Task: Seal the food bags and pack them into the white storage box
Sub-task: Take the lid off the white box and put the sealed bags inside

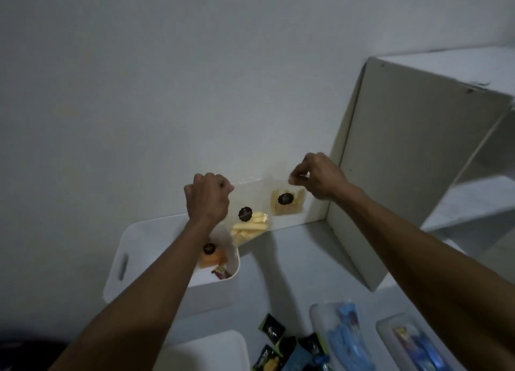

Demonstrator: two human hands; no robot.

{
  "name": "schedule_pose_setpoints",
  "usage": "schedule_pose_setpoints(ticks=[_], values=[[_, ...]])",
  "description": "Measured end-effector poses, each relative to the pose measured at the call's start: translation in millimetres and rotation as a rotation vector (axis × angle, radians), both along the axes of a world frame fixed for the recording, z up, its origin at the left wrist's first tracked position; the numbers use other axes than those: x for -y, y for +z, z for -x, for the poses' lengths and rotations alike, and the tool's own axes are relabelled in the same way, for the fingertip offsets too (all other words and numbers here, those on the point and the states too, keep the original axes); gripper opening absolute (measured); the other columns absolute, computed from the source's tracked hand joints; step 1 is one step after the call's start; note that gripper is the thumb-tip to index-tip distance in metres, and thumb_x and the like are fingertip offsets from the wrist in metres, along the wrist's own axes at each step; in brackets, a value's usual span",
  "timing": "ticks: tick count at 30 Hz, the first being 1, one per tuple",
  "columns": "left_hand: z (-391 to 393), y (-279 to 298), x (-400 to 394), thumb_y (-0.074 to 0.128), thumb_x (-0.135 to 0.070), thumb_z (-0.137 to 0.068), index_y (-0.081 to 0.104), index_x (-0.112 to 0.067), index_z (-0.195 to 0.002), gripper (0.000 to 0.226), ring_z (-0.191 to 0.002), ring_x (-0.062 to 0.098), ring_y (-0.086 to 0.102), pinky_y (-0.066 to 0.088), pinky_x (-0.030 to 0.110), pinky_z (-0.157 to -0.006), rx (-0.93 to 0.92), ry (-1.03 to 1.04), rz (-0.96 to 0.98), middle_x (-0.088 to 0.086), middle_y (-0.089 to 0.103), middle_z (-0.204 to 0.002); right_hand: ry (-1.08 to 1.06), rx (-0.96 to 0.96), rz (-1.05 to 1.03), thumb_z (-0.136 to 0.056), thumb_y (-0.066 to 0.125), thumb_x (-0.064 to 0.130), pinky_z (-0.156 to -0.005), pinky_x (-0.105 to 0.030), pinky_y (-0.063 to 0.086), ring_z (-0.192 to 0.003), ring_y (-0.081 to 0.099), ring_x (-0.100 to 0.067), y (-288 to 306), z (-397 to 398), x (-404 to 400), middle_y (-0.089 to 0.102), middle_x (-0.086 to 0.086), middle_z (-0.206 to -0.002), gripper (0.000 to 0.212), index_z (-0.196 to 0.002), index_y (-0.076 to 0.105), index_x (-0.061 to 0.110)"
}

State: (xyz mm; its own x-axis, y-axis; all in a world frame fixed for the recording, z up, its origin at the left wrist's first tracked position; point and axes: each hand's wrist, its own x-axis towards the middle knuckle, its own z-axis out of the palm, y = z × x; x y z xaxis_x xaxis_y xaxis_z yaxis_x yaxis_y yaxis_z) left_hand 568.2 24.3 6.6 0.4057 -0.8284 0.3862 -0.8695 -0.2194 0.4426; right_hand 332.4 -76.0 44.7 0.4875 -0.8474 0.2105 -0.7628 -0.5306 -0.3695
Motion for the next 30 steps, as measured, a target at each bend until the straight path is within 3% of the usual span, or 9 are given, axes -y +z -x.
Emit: schedule_pose_setpoints(ticks=[3, 10, 13, 15, 19, 24, 27, 30], values=[[-34, 26, -37, 0.058, -0.028, -0.095, 0.073, -0.02, -0.092, 0.017, -0.108, 0.026, 0.05, 0.032, 0.04, -0.087, -0.002, 0.031, 0.017, 0.003, 0.069, -0.096, 0.053, 0.098, 0.037, -0.087, 0.073, 0.033, -0.057, -0.017, 0.036, -0.068, 0.05, 0.001, 35, -27, -43, 0.056, 0.013, -0.078, 0.018, -0.099, 0.078, 0.021], [-102, 28, -93, 0.061, -0.027, -0.093, 0.072, -0.02, -0.089, 0.014, -0.107, 0.028, 0.05, 0.032, 0.042, -0.088, -0.008, 0.092, -0.01, 0.004, 0.069, -0.095, 0.162, 0.167, -0.008, -0.085, 0.075, 0.032, -0.055, -0.013, 0.032, -0.063, 0.046, 0.006, 35, -107, -110, 0.048, 0.021, -0.07, 0.019, -0.098, 0.079, 0.019], [-116, 10, -100, 0.06, -0.027, -0.094, 0.072, -0.021, -0.091, 0.014, -0.106, 0.028, 0.05, 0.033, 0.041, -0.088, -0.01, 0.103, -0.048, 0.004, 0.069, -0.097, 0.193, 0.119, -0.045, -0.086, 0.074, 0.032, -0.054, -0.014, 0.033, -0.063, 0.048, 0.005, 9, -134, -121, 0.05, 0.021, -0.071, 0.018, -0.099, 0.078, 0.02], [-123, -5, -98, 0.06, -0.028, -0.094, 0.073, -0.021, -0.093, 0.015, -0.105, 0.027, 0.051, 0.033, 0.041, -0.088, -0.004, 0.106, -0.079, 0.003, 0.069, -0.098, 0.206, 0.079, -0.072, -0.087, 0.074, 0.032, -0.055, -0.016, 0.039, -0.064, 0.053, 0.002, -14, -147, -122, 0.063, 0.013, -0.078, 0.016, -0.098, 0.078, 0.021], [-127, -37, -86, 0.059, -0.027, -0.095, 0.072, -0.022, -0.094, 0.014, -0.105, 0.025, 0.05, 0.032, 0.039, -0.086, -0.017, 0.076, -0.148, 0.001, 0.068, -0.1, 0.212, -0.023, -0.143, -0.087, 0.073, 0.03, -0.071, -0.03, 0.058, -0.078, 0.064, -0.008, -63, -166, -115, 0.071, 0.005, -0.092, 0.014, -0.097, 0.077, 0.022], [-124, -85, -60, 0.062, -0.026, -0.093, 0.073, -0.026, -0.091, 0.012, -0.105, 0.024, 0.051, 0.032, 0.038, -0.083, -0.06, 0.052, -0.224, -0.001, 0.068, -0.099, 0.165, -0.12, -0.149, -0.087, 0.072, 0.031, -0.076, -0.031, 0.055, -0.084, 0.06, -0.014, -122, -177, -104, 0.065, 0.003, -0.1, 0.011, -0.097, 0.076, 0.03], [-121, -111, -44, 0.062, -0.026, -0.092, 0.074, -0.028, -0.094, 0.012, -0.102, 0.022, 0.05, 0.034, 0.037, -0.082, -0.048, 0.038, -0.294, -0.003, 0.065, -0.1, 0.152, -0.178, -0.042, -0.091, 0.066, 0.035, -0.087, -0.035, 0.043, -0.099, 0.051, -0.018, -151, -179, -97, 0.061, 0.002, -0.107, 0.012, -0.099, 0.075, 0.032], [-119, -131, -30, 0.064, -0.027, -0.091, 0.075, -0.029, -0.095, 0.011, -0.101, 0.021, 0.051, 0.038, 0.038, -0.084, -0.05, 0.043, -0.338, -0.003, 0.063, -0.101, 0.141, -0.196, -0.031, -0.092, 0.062, 0.037, -0.089, -0.037, 0.038, -0.1, 0.05, -0.017, -170, -183, -89, 0.066, 0.004, -0.103, 0.016, -0.1, 0.075, 0.033]])
